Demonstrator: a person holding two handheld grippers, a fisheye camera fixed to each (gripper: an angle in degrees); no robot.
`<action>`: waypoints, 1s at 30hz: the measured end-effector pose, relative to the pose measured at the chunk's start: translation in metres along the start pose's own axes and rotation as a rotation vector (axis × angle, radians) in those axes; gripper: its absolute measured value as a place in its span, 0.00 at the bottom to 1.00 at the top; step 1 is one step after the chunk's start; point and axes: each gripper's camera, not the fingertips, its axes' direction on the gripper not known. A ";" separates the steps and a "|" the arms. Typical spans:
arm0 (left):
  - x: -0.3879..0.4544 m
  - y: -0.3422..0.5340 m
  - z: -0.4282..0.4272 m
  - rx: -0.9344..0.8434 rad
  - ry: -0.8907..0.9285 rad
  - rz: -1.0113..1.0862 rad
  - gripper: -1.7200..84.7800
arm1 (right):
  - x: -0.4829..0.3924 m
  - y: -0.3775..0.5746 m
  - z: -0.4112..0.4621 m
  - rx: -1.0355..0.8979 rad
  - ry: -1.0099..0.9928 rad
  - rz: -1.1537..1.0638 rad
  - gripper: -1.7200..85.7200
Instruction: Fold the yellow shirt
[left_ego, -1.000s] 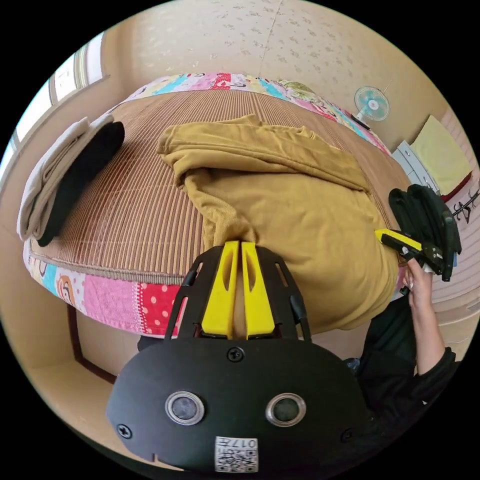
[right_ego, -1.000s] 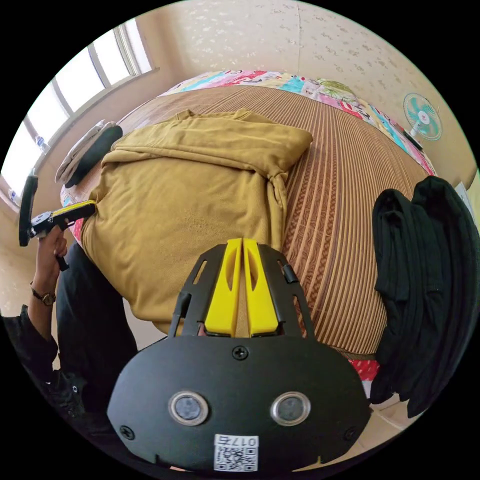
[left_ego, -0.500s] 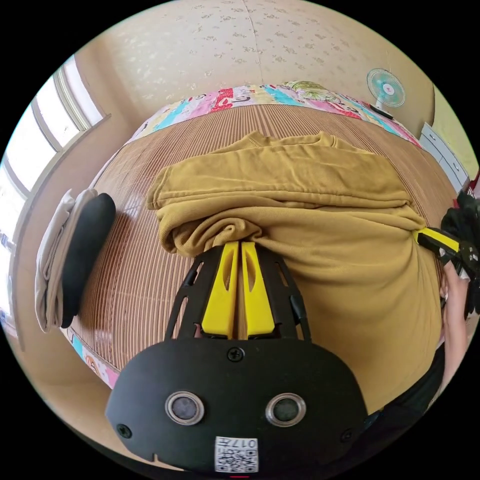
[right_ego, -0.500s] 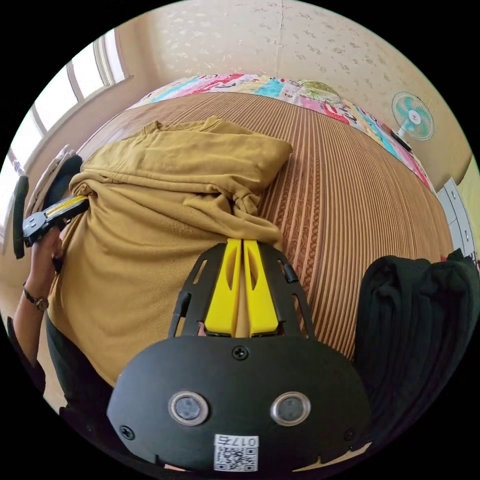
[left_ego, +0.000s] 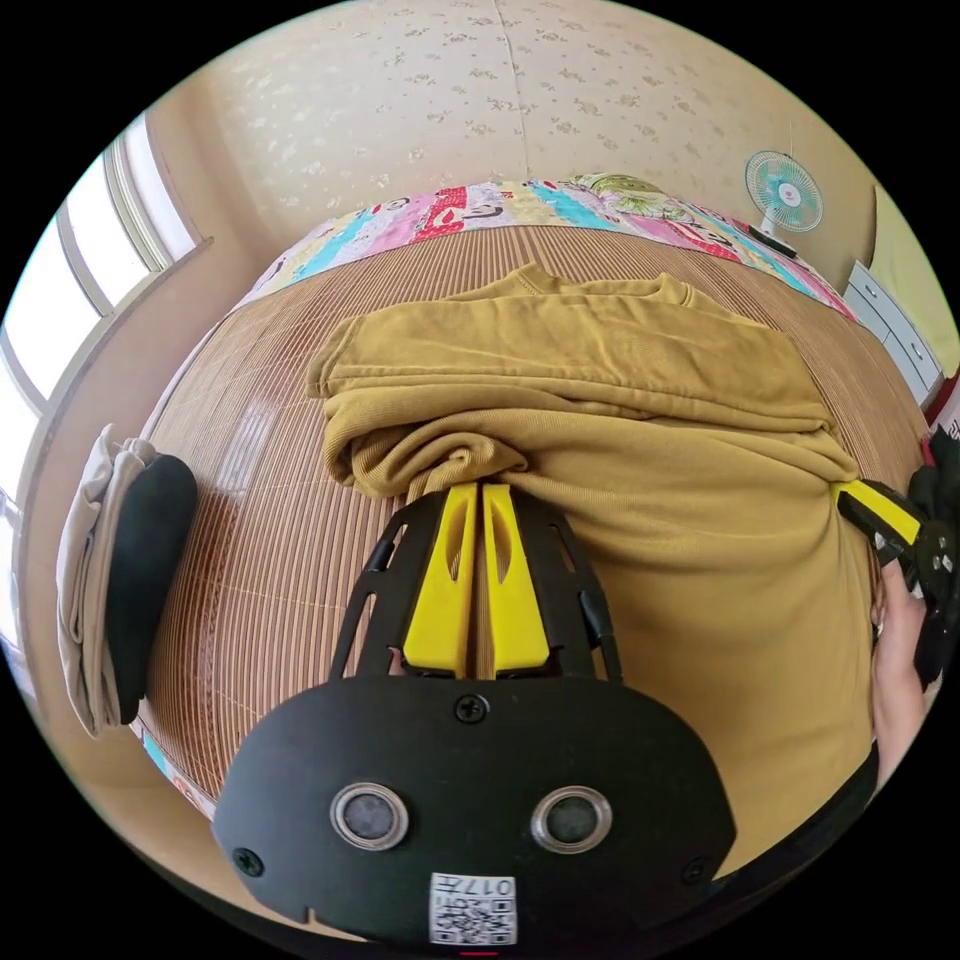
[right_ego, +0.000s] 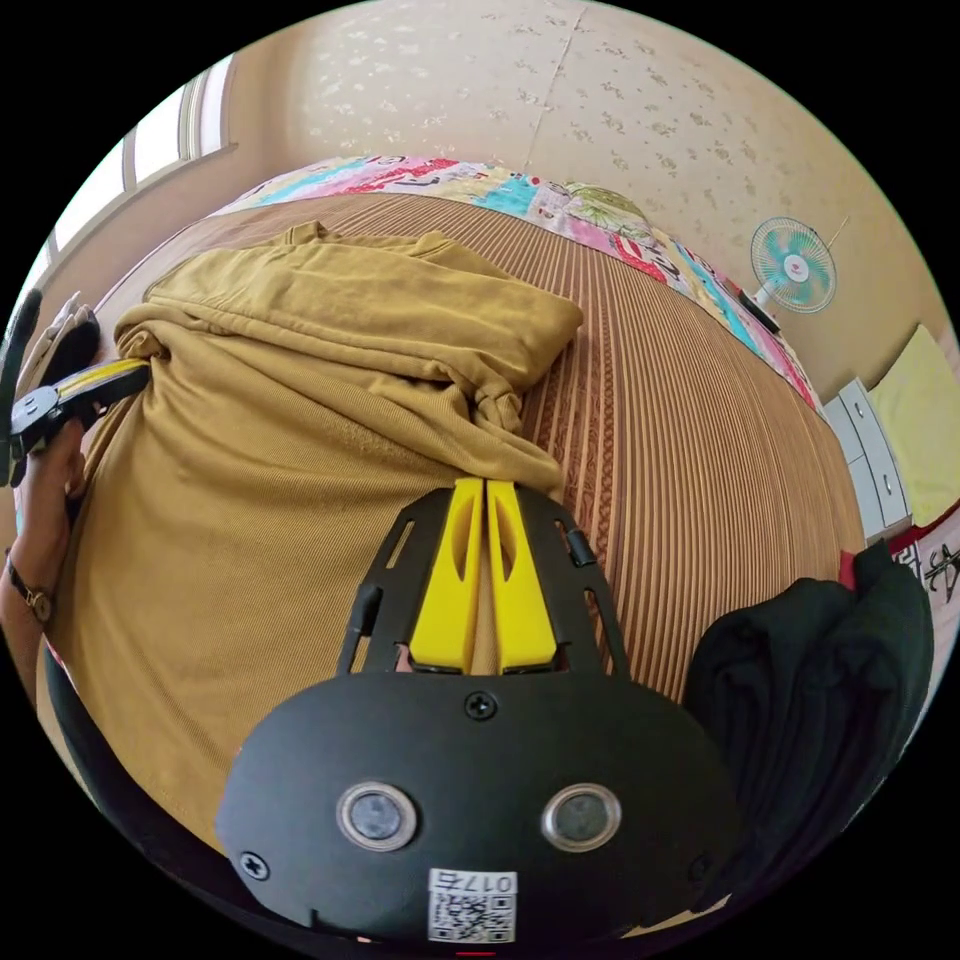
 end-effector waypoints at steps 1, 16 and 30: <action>-0.006 0.000 -0.001 -0.001 0.015 -0.006 0.01 | 0.009 0.001 0.000 -0.001 -0.038 0.028 0.02; -0.177 0.189 -0.158 0.254 0.426 -0.419 0.11 | 0.055 0.028 0.004 -0.001 -0.087 0.051 0.02; -0.230 0.264 -0.133 0.025 0.574 -0.514 0.09 | 0.129 0.042 0.019 0.006 -0.287 0.130 0.03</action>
